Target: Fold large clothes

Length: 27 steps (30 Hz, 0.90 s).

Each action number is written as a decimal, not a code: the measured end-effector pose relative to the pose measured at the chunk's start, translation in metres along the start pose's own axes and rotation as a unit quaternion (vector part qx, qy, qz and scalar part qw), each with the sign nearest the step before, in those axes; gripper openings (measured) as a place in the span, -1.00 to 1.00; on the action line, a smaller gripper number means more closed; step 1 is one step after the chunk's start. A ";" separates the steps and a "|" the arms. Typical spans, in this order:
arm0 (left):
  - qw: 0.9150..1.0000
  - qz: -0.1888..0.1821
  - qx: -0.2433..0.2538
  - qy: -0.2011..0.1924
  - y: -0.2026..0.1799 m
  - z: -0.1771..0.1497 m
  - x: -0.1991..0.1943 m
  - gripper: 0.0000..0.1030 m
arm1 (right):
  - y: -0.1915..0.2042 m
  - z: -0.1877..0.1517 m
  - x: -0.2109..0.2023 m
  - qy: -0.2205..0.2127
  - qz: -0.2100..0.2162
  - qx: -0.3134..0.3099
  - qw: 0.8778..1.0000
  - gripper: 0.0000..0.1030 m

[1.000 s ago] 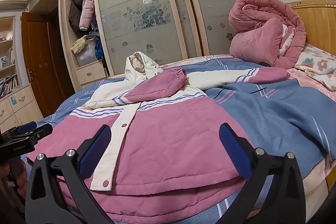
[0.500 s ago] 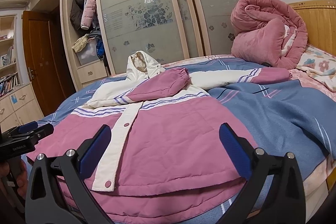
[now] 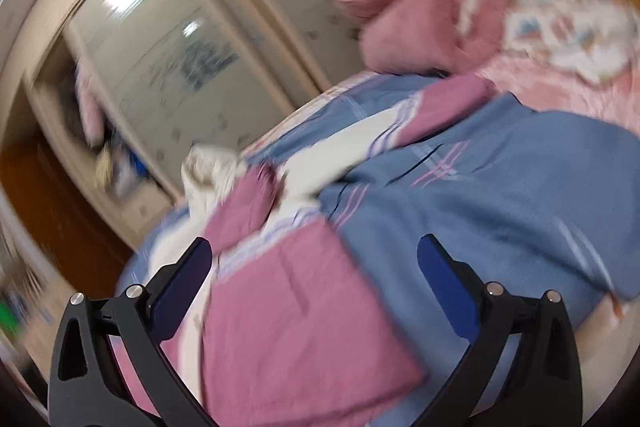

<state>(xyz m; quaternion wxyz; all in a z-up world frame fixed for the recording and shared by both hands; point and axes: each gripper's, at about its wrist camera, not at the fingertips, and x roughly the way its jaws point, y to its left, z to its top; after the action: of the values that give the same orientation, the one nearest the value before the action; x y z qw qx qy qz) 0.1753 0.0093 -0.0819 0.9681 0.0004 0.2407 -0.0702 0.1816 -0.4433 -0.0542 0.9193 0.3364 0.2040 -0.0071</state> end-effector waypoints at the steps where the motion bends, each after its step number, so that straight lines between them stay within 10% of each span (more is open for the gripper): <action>1: 1.000 -0.001 0.000 0.000 0.000 0.000 0.000 0.96 | -0.018 0.018 0.005 -0.003 0.007 0.035 0.999 0.97; 8: 1.000 -0.001 -0.002 0.007 0.001 0.000 0.004 0.96 | -0.141 0.113 0.073 -0.036 0.027 0.235 0.971 0.85; 15: 1.000 0.006 0.004 0.020 0.001 0.000 0.015 0.96 | -0.192 0.144 0.152 -0.002 -0.035 0.253 0.967 0.36; 27: 0.999 0.013 0.009 0.035 0.002 0.000 0.029 0.96 | -0.232 0.147 0.222 0.009 -0.110 0.255 0.961 0.14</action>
<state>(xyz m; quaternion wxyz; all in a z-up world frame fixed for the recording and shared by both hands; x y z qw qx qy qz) 0.2014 0.0075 -0.0953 0.9598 0.0150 0.2737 -0.0603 0.4049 -0.6865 -0.1794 0.7949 0.5352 0.2390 -0.1569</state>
